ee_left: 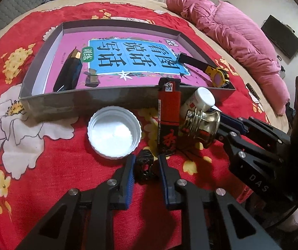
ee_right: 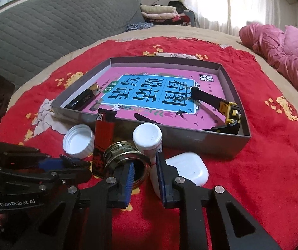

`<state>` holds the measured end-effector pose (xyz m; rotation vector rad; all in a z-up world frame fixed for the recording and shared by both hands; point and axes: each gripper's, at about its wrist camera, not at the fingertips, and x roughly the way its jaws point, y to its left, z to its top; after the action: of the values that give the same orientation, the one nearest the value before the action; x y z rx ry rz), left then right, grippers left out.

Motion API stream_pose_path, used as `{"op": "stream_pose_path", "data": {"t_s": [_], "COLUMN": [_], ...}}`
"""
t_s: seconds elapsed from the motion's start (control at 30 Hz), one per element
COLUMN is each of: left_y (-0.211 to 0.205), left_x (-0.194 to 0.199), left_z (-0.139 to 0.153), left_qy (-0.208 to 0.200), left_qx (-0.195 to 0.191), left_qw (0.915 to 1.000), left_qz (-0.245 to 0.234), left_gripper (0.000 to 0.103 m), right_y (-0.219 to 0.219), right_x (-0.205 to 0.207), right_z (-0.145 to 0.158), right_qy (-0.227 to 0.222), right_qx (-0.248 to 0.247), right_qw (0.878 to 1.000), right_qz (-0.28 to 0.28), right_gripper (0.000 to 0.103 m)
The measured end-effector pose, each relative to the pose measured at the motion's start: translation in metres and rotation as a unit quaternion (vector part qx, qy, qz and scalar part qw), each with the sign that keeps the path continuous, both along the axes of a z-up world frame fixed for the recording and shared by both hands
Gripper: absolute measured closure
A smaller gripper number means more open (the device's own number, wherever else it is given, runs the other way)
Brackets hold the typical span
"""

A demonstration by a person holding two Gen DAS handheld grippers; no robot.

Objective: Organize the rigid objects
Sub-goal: 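Grasp the black spring clip with the left gripper while the right gripper grasps the gold metal jar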

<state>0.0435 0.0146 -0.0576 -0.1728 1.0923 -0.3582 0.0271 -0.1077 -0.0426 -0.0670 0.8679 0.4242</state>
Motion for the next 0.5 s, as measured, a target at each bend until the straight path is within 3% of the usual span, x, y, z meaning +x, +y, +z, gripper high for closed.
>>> {"op": "stream_pose_path", "data": {"t_s": [0.5], "left_y": [0.002], "left_x": [-0.001], "left_z": [0.003], "left_qy": [0.002], "left_qx": [-0.012], "left_qw": [0.9999], "left_qz": [0.0], "left_gripper": [0.083], "right_y": [-0.011], "right_x": [-0.006], "right_z": [0.004], "right_qy": [0.009], "right_qx": [0.029], "right_qw": [0.999], "right_qz": [-0.011], "right_gripper": [0.089]}}
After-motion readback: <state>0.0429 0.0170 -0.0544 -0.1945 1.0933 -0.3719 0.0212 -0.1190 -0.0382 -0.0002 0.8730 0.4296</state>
